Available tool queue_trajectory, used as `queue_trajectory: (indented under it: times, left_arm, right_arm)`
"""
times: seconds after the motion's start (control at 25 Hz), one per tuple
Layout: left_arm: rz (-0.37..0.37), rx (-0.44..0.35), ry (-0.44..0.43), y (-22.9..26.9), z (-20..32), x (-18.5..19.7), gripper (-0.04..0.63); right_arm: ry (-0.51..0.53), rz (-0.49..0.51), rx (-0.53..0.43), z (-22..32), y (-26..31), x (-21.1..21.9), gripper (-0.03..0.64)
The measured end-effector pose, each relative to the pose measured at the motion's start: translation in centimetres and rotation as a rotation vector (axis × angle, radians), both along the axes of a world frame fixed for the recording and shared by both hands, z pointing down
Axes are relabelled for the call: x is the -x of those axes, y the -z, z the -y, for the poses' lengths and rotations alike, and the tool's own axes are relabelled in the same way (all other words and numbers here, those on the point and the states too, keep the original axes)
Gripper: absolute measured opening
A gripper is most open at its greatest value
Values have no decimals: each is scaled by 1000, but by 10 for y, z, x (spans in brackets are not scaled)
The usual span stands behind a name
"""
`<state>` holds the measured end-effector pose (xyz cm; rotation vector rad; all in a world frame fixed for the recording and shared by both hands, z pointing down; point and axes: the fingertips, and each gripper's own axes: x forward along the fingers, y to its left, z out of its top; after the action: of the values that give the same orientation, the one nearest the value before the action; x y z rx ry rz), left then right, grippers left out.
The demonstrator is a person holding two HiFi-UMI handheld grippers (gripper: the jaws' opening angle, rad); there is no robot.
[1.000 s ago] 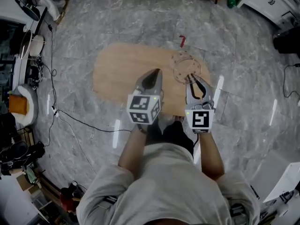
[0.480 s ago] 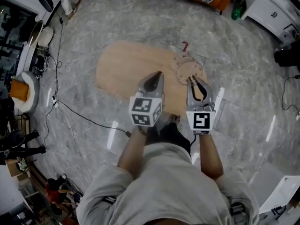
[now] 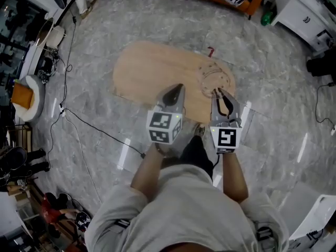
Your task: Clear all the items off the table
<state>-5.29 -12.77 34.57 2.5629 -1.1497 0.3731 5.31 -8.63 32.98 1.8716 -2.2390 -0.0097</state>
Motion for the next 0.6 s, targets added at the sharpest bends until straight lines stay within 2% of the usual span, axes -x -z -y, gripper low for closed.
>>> queue_trajectory:
  times: [0.2,0.4,0.6]
  left_arm:
    - [-29,-11,-20,3,-38,38,21]
    - [-51,-23,-48,7,-76,69,21]
    - [-74,0,-89,10,-100,88,21]
  right_arm:
    - [-58,14,-18,-39,2,28,41]
    - [-68,-4,-15,-81,4,61,41]
    - [-97,-10,-27,-118,20,88,41]
